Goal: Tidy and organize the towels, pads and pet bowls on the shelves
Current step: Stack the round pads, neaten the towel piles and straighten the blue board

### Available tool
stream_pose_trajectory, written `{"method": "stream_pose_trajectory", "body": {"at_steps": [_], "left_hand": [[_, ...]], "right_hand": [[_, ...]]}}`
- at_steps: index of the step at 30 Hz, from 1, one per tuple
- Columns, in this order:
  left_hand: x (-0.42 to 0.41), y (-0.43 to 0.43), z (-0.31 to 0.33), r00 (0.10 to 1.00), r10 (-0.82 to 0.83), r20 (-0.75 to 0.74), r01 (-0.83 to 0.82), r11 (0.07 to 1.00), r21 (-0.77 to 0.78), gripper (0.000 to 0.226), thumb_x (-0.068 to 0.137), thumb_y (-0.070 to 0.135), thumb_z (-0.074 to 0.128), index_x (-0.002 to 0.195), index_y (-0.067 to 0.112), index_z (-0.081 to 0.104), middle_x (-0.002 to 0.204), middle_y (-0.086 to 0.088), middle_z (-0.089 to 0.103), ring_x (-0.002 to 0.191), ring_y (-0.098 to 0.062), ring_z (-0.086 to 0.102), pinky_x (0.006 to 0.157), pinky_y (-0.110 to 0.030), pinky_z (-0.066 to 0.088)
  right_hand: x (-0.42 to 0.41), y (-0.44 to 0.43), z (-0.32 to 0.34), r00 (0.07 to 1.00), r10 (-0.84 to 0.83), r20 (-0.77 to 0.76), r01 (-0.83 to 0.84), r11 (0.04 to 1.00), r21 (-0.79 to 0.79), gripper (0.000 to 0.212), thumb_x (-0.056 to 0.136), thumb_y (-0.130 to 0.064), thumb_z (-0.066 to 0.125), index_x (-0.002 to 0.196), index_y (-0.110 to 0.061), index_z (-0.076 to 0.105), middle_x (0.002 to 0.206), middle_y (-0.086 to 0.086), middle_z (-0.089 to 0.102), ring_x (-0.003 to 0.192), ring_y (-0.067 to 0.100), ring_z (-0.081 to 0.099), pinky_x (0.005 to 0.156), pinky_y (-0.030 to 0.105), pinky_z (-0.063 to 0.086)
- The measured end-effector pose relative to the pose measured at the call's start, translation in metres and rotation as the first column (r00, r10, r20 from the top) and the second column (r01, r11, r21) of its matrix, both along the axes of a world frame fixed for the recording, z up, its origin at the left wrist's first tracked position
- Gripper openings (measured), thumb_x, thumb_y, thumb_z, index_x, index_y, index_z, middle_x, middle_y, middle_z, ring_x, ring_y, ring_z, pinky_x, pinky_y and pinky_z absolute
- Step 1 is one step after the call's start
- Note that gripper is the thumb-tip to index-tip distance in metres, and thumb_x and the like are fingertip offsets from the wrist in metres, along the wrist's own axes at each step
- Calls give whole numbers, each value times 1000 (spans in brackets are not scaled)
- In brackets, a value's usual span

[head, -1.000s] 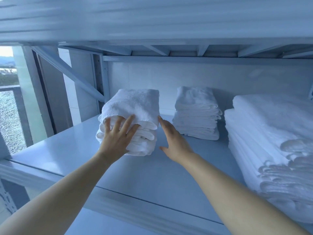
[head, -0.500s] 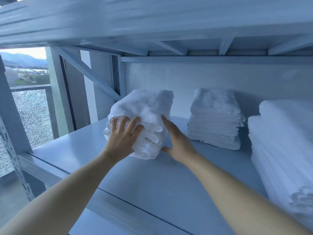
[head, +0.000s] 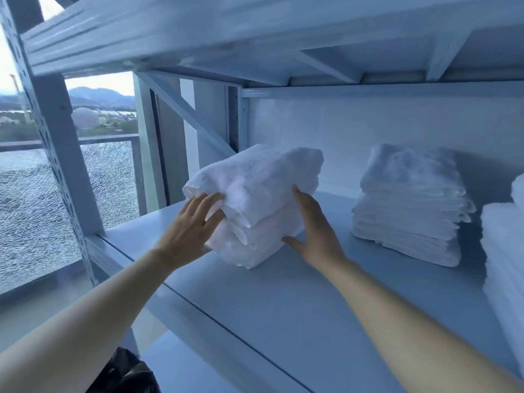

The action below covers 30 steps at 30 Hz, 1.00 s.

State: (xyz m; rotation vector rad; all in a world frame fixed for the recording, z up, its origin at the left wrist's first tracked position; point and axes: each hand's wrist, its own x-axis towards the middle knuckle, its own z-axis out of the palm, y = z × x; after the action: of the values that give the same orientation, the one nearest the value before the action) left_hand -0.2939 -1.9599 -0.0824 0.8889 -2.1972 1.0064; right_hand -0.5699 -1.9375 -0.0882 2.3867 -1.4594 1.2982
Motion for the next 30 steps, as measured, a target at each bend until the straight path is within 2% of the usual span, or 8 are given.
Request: {"method": "stream_pose_trajectory", "body": {"at_steps": [4, 7, 11, 15, 19, 21, 25, 30], "left_hand": [[17, 16, 4, 999, 27, -46, -20, 987, 160, 75, 59, 33, 79, 124, 18, 43, 136, -18, 33, 121, -36, 38, 79, -44, 52], [26, 28, 3, 988, 31, -153, -2, 982, 186, 61, 70, 43, 58, 127, 24, 44, 136, -13, 32, 119, -31, 41, 71, -39, 55], [21, 39, 4, 960, 35, -276, 22, 979, 203, 45, 75, 40, 52, 116, 22, 46, 119, -5, 40, 103, -25, 51, 62, -42, 56], [-1, 45, -2, 980, 56, -191, 2, 957, 291, 59, 71, 47, 59, 124, 27, 42, 125, 5, 40, 111, -16, 44, 60, -38, 56], [-12, 48, -11, 979, 137, -149, -93, 959, 268, 82, 58, 37, 79, 129, 25, 40, 131, 5, 36, 114, -16, 38, 52, -31, 52], [-18, 47, -14, 965, 186, -185, -134, 956, 261, 81, 57, 27, 82, 127, 26, 42, 130, 6, 36, 114, -16, 38, 47, -30, 50], [-28, 43, -19, 924, 216, -317, -126, 951, 281, 78, 54, 1, 74, 120, 29, 43, 126, 10, 36, 113, -16, 38, 45, -36, 54], [-23, 37, -15, 931, 175, -320, -102, 967, 234, 74, 50, -4, 71, 111, 30, 48, 116, 12, 42, 101, -18, 48, 45, -34, 53]], "right_hand": [[-4, -11, 0, 999, -11, 34, 10, 999, 44, 112, 72, -24, 78, 135, -52, -9, 152, -1, 13, 136, 16, 27, 99, 33, 39], [0, -16, -3, 998, 37, 43, -39, 998, 54, 113, 70, -24, 80, 142, -39, -6, 152, 3, 16, 137, 17, 24, 102, 31, 35], [1, -22, -9, 995, 73, 71, -75, 997, 24, 103, 69, -25, 81, 147, -23, 12, 149, 1, 29, 133, 17, 30, 106, 27, 28], [0, -24, -8, 991, 64, 119, -69, 997, 40, 94, 68, -21, 82, 143, -20, 25, 144, 2, 36, 130, 21, 36, 102, 30, 32], [-1, -29, -8, 989, 99, 110, -104, 994, 39, 94, 68, -20, 81, 143, -21, 26, 145, 2, 35, 130, 23, 37, 100, 30, 33], [-2, -32, -10, 989, 101, 104, -106, 993, 49, 94, 70, -21, 80, 144, -24, 23, 147, -1, 33, 131, 22, 37, 98, 31, 36], [-1, -35, -12, 990, 96, 100, -101, 993, 54, 91, 72, -22, 78, 144, -27, 22, 148, -2, 33, 130, 22, 38, 94, 35, 41], [4, -35, -12, 991, 90, 103, -95, 994, 45, 88, 72, -18, 77, 143, -22, 26, 146, 2, 34, 130, 24, 38, 93, 35, 41]]}}
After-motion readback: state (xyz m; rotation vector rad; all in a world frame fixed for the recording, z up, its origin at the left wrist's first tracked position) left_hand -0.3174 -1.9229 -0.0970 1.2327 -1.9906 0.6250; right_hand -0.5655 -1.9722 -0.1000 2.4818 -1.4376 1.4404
